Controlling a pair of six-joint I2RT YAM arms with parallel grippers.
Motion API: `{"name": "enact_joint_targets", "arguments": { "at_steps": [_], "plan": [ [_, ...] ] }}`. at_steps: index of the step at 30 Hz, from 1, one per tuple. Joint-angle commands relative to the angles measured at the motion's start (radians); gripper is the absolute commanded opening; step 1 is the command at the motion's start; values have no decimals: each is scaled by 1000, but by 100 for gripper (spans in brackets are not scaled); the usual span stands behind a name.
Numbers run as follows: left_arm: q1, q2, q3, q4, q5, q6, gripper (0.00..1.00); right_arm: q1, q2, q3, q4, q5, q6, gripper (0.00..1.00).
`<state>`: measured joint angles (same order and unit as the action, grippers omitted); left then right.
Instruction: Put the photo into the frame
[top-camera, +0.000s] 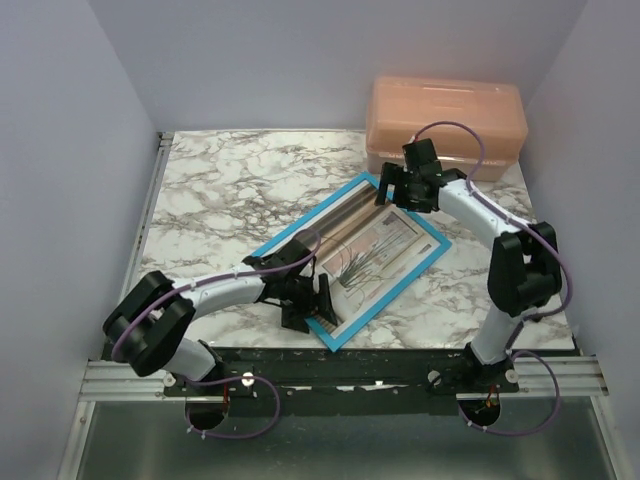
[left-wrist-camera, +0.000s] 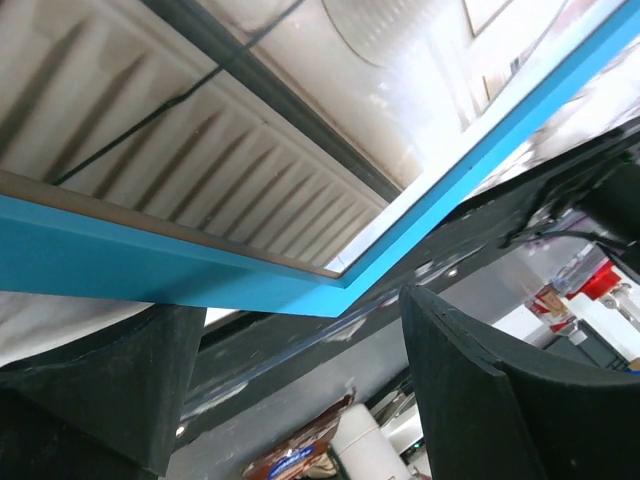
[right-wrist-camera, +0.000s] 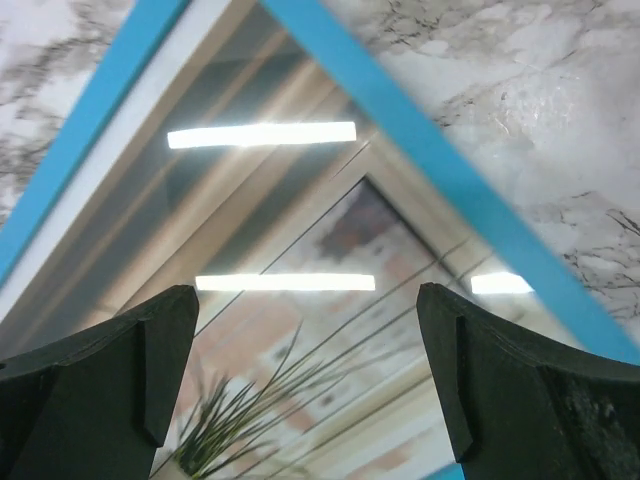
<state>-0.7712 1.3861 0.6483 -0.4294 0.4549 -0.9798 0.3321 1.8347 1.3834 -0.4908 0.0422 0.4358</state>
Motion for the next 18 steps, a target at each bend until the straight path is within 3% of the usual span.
{"name": "enact_joint_targets", "arguments": {
  "at_steps": [1, 6, 11, 18],
  "plan": [
    [-24, 121, 111, 215, 37, -31, 80, 4, -134, -51, -47, 39, 42, 100],
    [-46, 173, 163, 180, 40, -37, 81, -54, -304, -195, -6, -34, 115, 100],
    [-44, 71, 117, 90, -25, -37, 87, -62, -369, -256, -145, -77, 127, 100],
    [-45, -102, 164, -179, -285, 37, 89, -63, -386, -445, -177, -148, 149, 98]
  ]
}}
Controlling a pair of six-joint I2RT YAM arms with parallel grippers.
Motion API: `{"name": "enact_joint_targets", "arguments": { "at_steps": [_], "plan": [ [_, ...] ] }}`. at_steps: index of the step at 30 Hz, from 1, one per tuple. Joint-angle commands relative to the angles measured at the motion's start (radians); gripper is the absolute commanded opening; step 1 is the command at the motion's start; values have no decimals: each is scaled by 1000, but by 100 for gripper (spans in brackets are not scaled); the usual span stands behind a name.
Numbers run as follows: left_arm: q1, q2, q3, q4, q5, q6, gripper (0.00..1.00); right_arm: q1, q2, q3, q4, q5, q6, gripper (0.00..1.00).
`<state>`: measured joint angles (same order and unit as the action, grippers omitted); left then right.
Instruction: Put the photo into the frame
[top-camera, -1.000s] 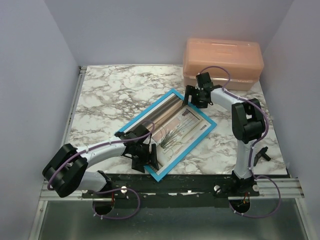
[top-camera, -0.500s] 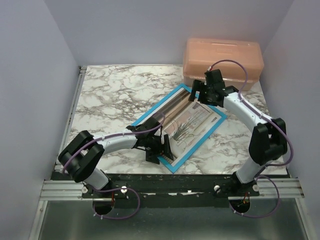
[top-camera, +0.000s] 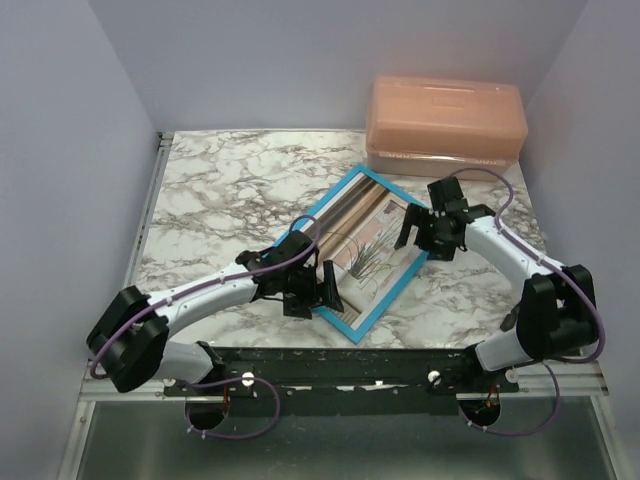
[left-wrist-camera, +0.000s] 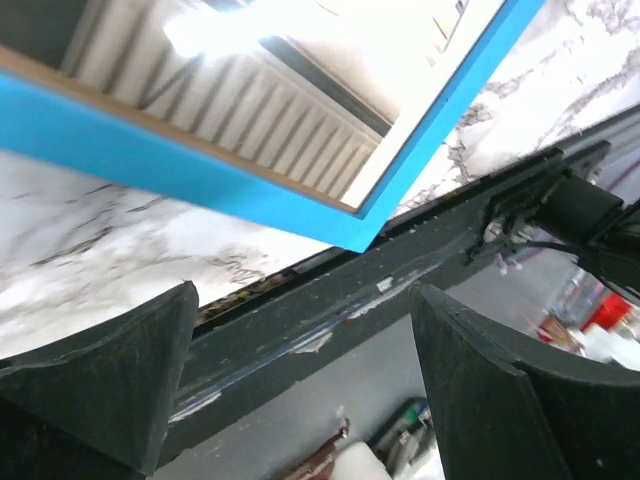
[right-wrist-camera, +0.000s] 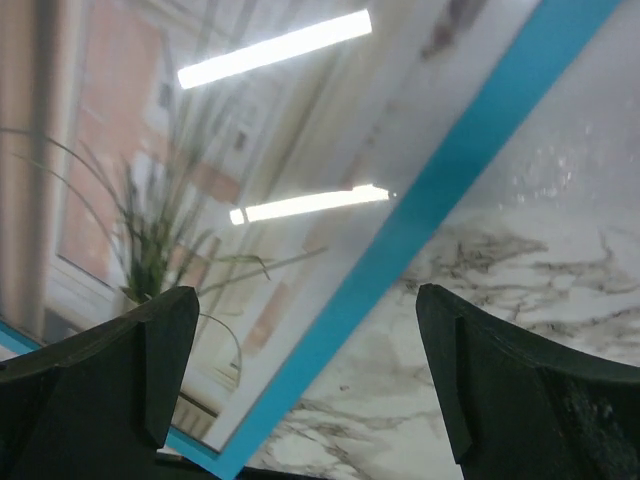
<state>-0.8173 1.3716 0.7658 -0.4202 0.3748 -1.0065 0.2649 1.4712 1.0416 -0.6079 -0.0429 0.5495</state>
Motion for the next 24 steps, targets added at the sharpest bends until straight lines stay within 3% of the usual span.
{"name": "enact_joint_targets", "arguments": {
  "at_steps": [1, 6, 12, 16, 19, 24],
  "plan": [
    [2, -97, 73, -229, -258, 87, 89, 6, -26, -136, -48, -71, 46, 93],
    [3, -138, 224, -377, -469, 188, 89, 11, 16, -218, 7, -98, 92, 68],
    [15, -157, 351, -397, -509, 254, 90, 39, 72, -236, 94, -87, 130, 61],
    [54, -165, 362, -375, -461, 252, 90, 56, 133, -212, 107, -49, 107, 51],
    [112, -183, 331, -335, -389, 252, 90, 62, 174, -195, 108, -26, 65, 36],
    [286, -217, 242, -272, -225, 271, 90, 67, 218, -157, 96, 12, -21, 13]
  ]
}}
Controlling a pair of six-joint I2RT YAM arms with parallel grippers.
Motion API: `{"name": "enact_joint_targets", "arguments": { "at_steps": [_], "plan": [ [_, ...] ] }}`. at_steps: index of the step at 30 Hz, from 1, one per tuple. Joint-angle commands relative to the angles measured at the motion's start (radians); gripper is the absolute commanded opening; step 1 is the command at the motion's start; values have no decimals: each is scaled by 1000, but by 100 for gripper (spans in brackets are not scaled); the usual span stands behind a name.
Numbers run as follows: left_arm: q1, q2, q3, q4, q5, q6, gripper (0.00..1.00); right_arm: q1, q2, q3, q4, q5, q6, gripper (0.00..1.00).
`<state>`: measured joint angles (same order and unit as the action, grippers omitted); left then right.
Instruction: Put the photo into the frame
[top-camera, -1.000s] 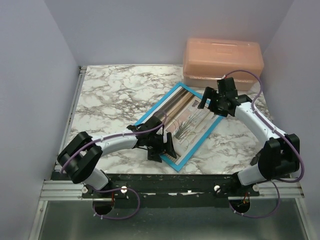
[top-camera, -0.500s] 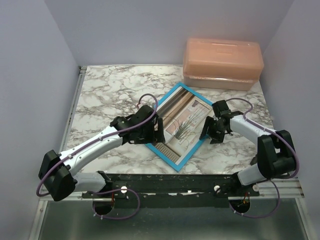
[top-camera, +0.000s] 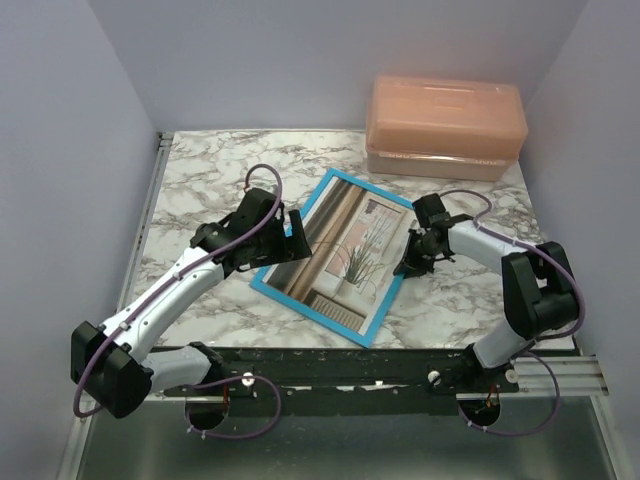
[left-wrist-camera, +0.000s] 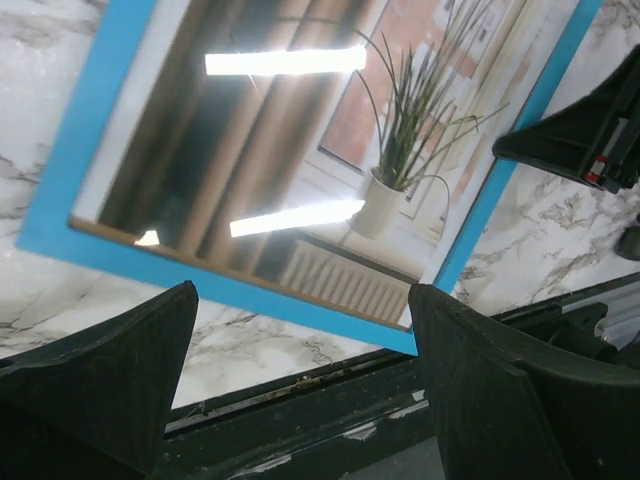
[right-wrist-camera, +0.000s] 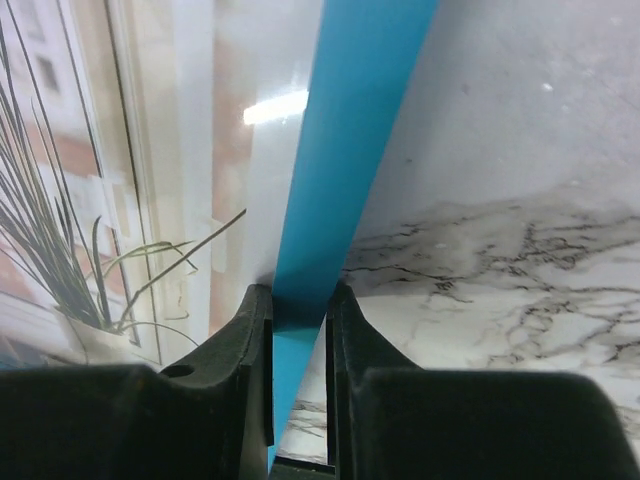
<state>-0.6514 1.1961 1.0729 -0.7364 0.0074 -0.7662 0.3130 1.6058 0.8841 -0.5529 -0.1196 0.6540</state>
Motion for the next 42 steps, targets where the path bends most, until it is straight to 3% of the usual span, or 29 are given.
{"name": "enact_joint_targets", "arguments": {
  "at_steps": [1, 6, 15, 20, 22, 25, 31, 42],
  "plan": [
    [155, -48, -84, 50, 167, 40, 90, 21, 91, 13, 33, 100, -144, 10],
    [274, -35, -153, 53, 207, 82, 90, 24, 144, 106, -6, 244, -225, 1],
    [373, 95, -261, 149, 263, 100, 90, 26, 283, 345, -2, 372, -301, 5],
    [375, 184, -276, 229, 290, 99, 89, 26, 356, 442, -21, 329, -295, 20],
    [376, 213, -274, 247, 304, 101, 88, 25, 365, 455, -31, 302, -279, 38],
    [375, 238, -276, 276, 340, 100, 87, 24, 350, 444, -24, 256, -255, 50],
    [375, 223, -291, 275, 327, 105, 87, 24, 302, 426, -24, 216, -205, 58],
    [375, -102, -282, 364, 261, 187, 90, 23, 33, 325, 69, 210, -197, 77]
  ]
}}
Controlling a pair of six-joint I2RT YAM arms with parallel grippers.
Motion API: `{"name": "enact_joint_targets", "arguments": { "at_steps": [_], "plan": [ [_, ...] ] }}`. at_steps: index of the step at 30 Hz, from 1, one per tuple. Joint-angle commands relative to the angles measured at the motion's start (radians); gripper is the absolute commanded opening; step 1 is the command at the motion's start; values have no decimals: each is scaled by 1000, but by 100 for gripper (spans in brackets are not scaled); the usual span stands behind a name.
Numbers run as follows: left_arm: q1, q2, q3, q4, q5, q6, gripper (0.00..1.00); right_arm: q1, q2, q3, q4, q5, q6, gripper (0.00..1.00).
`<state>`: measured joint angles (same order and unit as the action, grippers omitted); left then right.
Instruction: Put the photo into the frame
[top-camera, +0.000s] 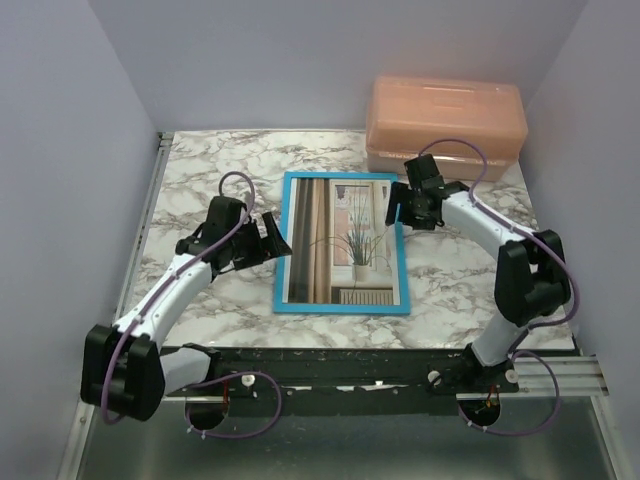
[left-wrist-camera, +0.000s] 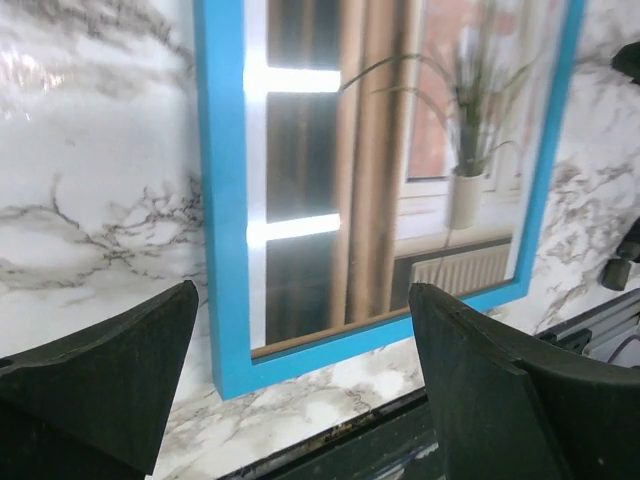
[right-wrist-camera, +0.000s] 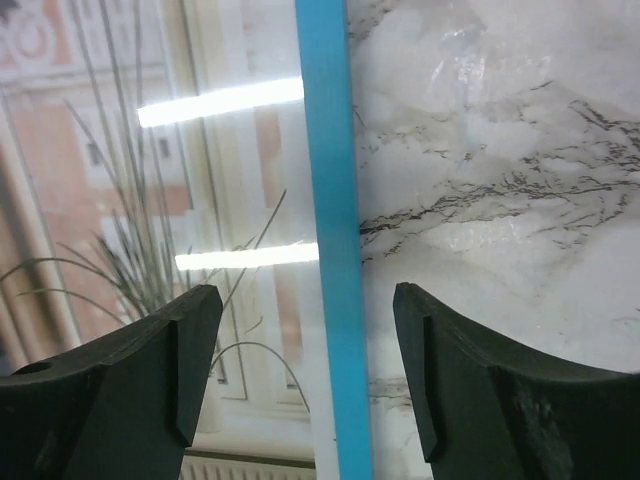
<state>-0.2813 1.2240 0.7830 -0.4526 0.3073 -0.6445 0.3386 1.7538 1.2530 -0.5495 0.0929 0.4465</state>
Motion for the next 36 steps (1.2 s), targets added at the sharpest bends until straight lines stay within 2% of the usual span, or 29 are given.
{"name": "enact_joint_targets", "arguments": {
  "at_steps": [1, 8, 13, 15, 18, 21, 26, 32, 36],
  "plan": [
    [5, -169, 8, 88, -53, 78, 90, -3, -143, -58, 77, 1, 4, 78],
    [7, -447, -71, 207, -191, 146, 92, -4, -351, -187, 191, 50, -52, 84],
    [8, -591, -159, 311, -259, 213, 93, -4, -475, -264, 268, 114, -81, 93],
    [8, -638, -195, 348, -281, 247, 94, -6, -521, -313, 320, 125, -94, 100],
    [8, -688, -263, 434, -298, 287, 99, -7, -582, -377, 398, 116, -131, 100],
    [8, -722, -335, 523, -366, 327, 98, -12, -627, -452, 486, 99, -154, 100],
    [10, -669, -410, 626, -495, 400, 99, -75, -642, -556, 597, -5, -177, 100],
    [39, -487, -440, 745, -605, 467, 99, -196, -655, -740, 796, 15, -157, 100],
    [116, -386, -510, 931, -563, 485, 99, -222, -640, -886, 988, 274, -150, 100]
  ]
}}
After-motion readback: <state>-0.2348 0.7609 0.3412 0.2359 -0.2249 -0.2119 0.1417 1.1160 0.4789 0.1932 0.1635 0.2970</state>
